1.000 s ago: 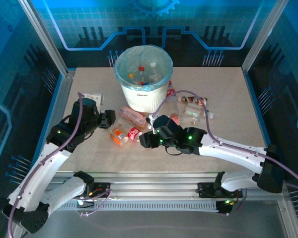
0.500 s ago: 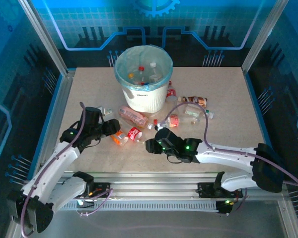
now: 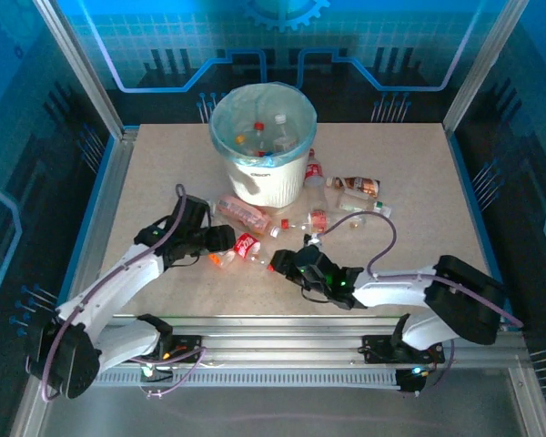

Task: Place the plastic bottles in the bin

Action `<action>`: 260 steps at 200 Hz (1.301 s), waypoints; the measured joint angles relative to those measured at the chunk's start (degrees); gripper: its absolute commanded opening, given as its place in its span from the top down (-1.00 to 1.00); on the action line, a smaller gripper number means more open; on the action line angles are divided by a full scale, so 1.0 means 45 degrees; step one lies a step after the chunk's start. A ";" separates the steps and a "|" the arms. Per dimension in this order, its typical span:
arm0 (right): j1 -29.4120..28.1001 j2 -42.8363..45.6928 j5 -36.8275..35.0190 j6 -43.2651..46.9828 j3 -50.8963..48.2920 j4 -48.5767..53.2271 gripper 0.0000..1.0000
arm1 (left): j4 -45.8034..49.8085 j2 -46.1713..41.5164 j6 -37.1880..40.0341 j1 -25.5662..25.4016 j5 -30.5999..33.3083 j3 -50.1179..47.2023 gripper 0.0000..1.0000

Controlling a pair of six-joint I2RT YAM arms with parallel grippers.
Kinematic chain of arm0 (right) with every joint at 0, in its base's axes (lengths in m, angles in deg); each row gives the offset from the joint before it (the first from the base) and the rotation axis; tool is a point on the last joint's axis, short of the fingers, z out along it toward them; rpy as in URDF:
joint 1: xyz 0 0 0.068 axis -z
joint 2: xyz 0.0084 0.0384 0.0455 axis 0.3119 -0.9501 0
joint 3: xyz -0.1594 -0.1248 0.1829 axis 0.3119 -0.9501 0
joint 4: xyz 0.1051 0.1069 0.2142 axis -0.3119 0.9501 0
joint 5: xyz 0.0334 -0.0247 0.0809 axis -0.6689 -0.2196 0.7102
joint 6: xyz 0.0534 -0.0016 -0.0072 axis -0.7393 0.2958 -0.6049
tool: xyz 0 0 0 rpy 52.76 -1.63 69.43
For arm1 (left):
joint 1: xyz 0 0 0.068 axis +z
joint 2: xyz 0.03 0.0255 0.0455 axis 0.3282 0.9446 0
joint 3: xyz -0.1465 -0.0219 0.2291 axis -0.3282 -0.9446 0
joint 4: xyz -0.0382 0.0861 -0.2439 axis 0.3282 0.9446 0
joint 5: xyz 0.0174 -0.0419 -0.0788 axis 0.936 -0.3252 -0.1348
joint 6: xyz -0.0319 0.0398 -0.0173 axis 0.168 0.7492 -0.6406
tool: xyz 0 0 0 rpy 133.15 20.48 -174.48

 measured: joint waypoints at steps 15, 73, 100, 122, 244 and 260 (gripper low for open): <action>0.0087 -0.0699 0.0209 -0.0607 -0.0068 -0.0884 -0.11 | -0.0141 0.0495 0.0024 -0.0102 0.0039 0.0126 -0.25; 0.0078 -0.1608 0.0515 -0.1773 -0.0155 -0.2123 -0.18 | -0.0816 0.1749 0.0316 -0.0121 0.0083 0.0583 -0.24; 0.0063 -0.1758 0.0452 -0.2147 -0.0189 -0.2506 -0.24 | -0.1117 0.2322 0.0461 -0.0121 0.0087 0.0811 -0.22; 0.0063 -0.2084 0.0393 -0.2555 -0.0432 -0.3065 -0.27 | -0.1331 0.2686 0.0607 -0.0121 0.0087 0.0928 -0.21; -0.0112 -0.3449 -0.0364 -0.4104 -0.0651 -0.5518 -0.19 | -0.2234 0.4085 0.0675 -0.0068 0.0087 0.1161 -0.17; -0.0199 -0.3449 -0.0627 -0.4299 -0.0631 -0.5513 -0.20 | -0.2259 0.4085 0.0670 -0.0068 0.0087 0.1161 -0.17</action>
